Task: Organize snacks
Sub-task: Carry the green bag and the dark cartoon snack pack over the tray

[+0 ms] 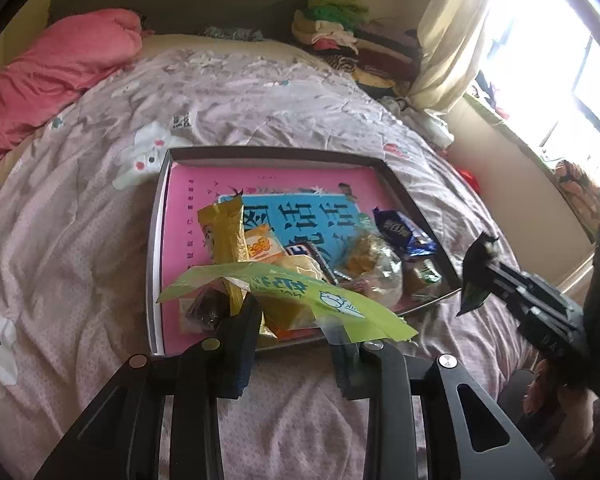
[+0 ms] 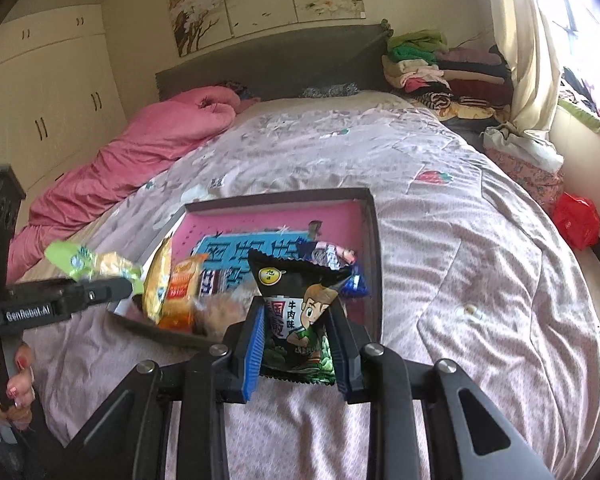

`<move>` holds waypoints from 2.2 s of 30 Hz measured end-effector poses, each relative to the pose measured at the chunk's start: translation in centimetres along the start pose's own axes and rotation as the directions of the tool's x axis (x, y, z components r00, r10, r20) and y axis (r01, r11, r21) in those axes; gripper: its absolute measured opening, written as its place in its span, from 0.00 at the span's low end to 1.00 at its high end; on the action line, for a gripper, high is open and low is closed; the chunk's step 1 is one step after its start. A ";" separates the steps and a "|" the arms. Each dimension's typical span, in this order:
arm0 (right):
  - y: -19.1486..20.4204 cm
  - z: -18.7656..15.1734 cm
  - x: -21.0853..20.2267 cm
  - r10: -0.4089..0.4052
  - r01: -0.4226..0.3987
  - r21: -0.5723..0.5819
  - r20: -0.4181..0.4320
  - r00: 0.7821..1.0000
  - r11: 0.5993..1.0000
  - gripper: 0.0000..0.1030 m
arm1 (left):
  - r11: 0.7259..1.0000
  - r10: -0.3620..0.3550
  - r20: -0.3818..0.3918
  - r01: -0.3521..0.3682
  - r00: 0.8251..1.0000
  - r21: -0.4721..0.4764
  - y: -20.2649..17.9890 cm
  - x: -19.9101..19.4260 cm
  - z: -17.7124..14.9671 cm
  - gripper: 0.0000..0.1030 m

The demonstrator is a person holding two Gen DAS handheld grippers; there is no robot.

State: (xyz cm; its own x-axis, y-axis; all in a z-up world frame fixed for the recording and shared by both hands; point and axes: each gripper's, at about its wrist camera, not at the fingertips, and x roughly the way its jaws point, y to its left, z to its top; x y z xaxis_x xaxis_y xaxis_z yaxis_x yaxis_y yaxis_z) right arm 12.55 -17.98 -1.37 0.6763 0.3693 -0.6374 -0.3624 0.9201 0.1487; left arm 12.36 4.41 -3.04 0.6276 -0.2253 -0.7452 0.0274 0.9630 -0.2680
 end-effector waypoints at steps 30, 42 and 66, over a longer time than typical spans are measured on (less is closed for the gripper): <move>-0.8 1.6 4.7 -0.015 0.016 0.038 -0.038 0.999 0.999 0.29 | 0.999 -0.034 -0.051 0.033 0.998 -0.026 0.0 5.0 0.2 0.32; 0.2 1.4 6.7 0.005 -0.003 0.024 -0.073 0.997 1.000 0.29 | 0.999 -0.028 -0.050 0.026 0.998 -0.034 0.8 5.4 0.4 0.32; 1.1 0.9 8.4 0.014 -0.011 0.030 -0.095 0.995 1.000 0.29 | 0.999 -0.007 -0.040 0.006 0.999 -0.043 1.2 5.5 0.4 0.32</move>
State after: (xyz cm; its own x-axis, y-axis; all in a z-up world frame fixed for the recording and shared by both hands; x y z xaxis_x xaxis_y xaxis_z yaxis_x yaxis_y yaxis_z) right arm 18.43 -13.76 -5.90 0.6076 0.3678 -0.7039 -0.3506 0.9195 0.1778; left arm 16.14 4.43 -7.20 0.5962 -0.2380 -0.7668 -0.0023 0.9546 -0.2980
